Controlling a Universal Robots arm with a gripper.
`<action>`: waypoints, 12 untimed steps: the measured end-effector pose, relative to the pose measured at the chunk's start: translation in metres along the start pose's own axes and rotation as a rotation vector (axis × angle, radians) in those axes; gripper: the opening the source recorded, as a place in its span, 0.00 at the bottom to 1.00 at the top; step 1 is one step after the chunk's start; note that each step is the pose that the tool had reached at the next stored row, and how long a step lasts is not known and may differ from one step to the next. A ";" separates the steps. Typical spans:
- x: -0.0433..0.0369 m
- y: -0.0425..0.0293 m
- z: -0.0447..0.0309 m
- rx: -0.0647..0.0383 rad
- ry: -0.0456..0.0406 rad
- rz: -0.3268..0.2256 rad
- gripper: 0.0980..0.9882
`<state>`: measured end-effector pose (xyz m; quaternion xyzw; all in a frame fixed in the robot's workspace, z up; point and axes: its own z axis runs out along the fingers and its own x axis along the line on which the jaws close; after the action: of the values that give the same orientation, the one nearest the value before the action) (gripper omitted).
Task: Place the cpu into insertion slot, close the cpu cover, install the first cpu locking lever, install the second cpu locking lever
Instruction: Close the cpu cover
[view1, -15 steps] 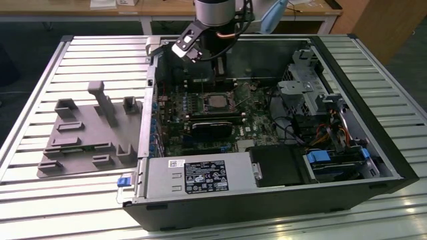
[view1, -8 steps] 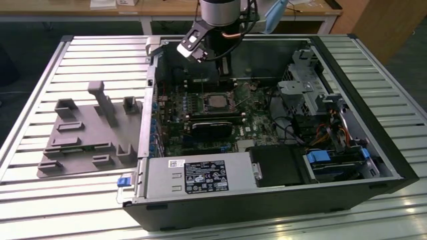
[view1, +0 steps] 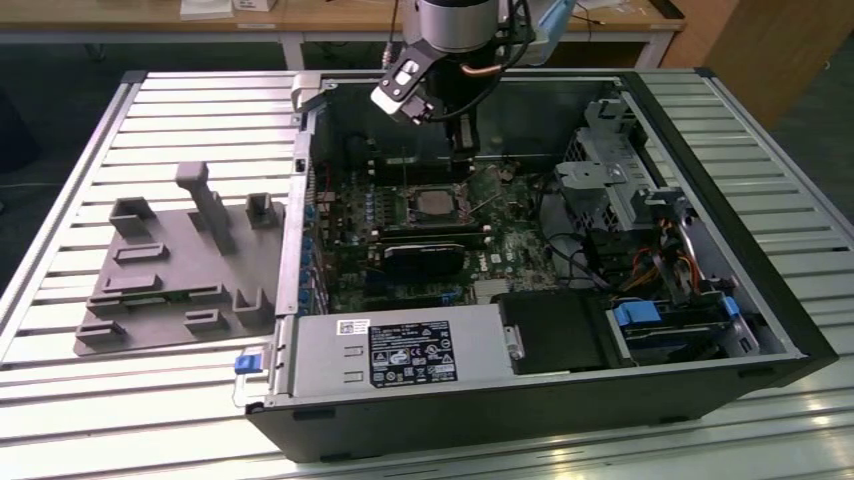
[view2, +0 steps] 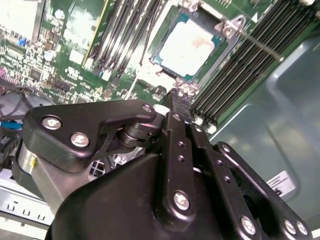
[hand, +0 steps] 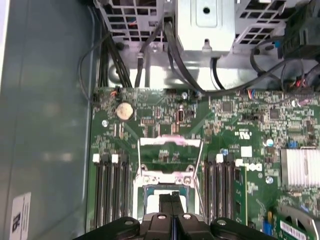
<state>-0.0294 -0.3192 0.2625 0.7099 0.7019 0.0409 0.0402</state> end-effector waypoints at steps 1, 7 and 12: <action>0.0000 0.0020 0.0002 0.000 0.0000 0.000 0.00; 0.0002 0.0160 0.0018 0.001 0.0000 0.000 0.00; 0.0003 0.0261 0.0030 0.001 0.0001 0.000 0.00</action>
<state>-0.0031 -0.3192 0.2625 0.7100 0.7019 0.0405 0.0398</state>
